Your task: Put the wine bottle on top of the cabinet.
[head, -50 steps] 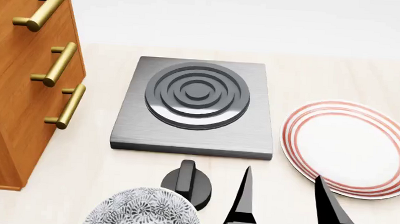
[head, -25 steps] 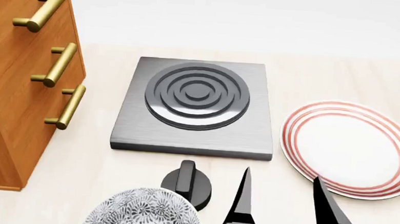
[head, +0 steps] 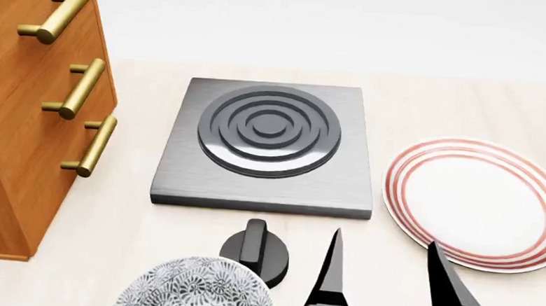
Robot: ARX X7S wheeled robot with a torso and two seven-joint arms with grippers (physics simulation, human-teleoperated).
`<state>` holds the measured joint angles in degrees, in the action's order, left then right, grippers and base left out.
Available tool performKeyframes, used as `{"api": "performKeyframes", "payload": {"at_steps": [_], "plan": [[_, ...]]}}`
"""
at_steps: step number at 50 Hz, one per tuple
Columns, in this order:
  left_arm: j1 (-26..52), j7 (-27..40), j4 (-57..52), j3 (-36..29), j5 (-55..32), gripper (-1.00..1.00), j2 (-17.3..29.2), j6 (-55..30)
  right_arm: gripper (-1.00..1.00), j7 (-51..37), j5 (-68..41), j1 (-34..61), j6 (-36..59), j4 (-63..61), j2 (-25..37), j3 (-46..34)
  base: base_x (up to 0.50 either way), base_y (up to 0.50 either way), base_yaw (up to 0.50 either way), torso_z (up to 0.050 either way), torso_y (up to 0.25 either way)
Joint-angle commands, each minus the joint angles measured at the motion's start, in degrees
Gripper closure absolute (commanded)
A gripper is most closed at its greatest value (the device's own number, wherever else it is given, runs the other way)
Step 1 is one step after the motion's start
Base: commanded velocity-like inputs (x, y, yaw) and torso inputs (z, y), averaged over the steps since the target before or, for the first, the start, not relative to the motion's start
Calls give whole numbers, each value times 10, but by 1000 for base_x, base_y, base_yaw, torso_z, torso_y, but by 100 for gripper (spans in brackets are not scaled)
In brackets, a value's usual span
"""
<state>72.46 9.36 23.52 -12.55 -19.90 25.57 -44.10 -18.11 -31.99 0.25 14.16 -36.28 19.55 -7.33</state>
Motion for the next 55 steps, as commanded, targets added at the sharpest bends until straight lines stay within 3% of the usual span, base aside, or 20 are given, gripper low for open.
{"api": "performKeyframes", "payload": {"at_steps": [1, 15, 28, 38, 42, 55], "plan": [[-3, 2, 3, -1, -1, -100, 0, 3, -100, -2, -1, 1, 0, 0, 2, -3, 0, 0, 0, 0, 0], [-17, 28, -47, -4, 15, -100, 12, 11, -100, -1, 3, 3, -3, 6, 0, -12, 0, 0, 0, 0, 0], [-68, 23, -184, -7, 4, -100, 34, 23, -100, -2, 4, 3, -6, 9, 1, -16, 0, 0, 0, 0, 0], [-110, 33, -346, 11, -33, -100, 46, -9, -100, -4, 2, 5, -5, 7, 3, -19, 0, 0, 0, 0, 0], [-152, 60, -458, -2, -23, -100, 63, -25, -100, -4, 2, 7, -3, 6, 2, -22, 0, 0, 0, 0, 0], [-270, 109, -639, 7, -32, -100, 65, -17, -100, -2, 7, 8, -7, 13, 1, -33, 0, 0, 0, 0, 0]]}}
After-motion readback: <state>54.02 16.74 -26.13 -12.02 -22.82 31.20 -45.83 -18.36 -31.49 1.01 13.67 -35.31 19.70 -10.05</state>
